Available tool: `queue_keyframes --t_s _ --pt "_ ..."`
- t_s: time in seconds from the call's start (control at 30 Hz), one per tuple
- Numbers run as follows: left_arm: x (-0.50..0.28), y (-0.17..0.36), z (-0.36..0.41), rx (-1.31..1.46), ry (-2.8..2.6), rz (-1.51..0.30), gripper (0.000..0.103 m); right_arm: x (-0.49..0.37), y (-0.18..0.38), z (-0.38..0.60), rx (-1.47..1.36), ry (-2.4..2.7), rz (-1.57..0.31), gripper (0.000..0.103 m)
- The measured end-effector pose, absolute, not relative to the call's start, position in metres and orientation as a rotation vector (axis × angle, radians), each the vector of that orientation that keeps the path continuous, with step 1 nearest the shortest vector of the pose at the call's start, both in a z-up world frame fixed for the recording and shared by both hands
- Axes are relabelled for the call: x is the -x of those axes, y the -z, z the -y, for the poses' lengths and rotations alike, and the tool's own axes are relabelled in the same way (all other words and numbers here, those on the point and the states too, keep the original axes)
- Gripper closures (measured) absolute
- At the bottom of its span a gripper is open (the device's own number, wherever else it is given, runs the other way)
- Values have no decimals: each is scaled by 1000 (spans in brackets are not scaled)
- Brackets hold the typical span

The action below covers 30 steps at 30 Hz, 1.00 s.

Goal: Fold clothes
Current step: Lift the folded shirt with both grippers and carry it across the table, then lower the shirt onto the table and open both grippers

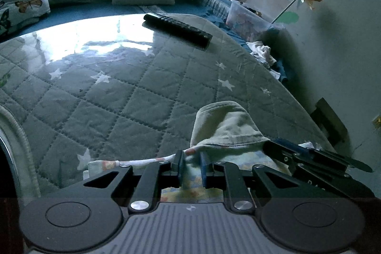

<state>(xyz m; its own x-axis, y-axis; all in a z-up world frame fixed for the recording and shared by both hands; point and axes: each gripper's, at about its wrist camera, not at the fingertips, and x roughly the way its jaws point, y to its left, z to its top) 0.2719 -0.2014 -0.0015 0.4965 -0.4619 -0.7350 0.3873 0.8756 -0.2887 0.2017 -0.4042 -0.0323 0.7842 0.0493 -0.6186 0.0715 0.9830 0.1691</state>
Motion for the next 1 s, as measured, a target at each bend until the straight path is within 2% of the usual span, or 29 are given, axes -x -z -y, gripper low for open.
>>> queue_keyframes --t_s 0.17,0.23,0.3,0.37,0.43,1.0 --pt "-261 -5 197 74 511 -904 83 -191 24 397 -175 -6 -651 85" --pt "-254 -8 194 66 511 -891 73 -184 20 394 -162 -21 -650 84" --pt "-246 -12 191 53 509 -879 71 -176 19 387 -143 -40 -656 82" --pt "-237 -15 188 41 511 -874 67 -168 18 381 -124 -59 -662 74" --pt "-227 -16 183 34 513 -870 60 -158 17 374 -100 -74 -670 71" --pt "-150 -5 156 -60 494 -845 57 -75 23 328 37 -96 -661 71"
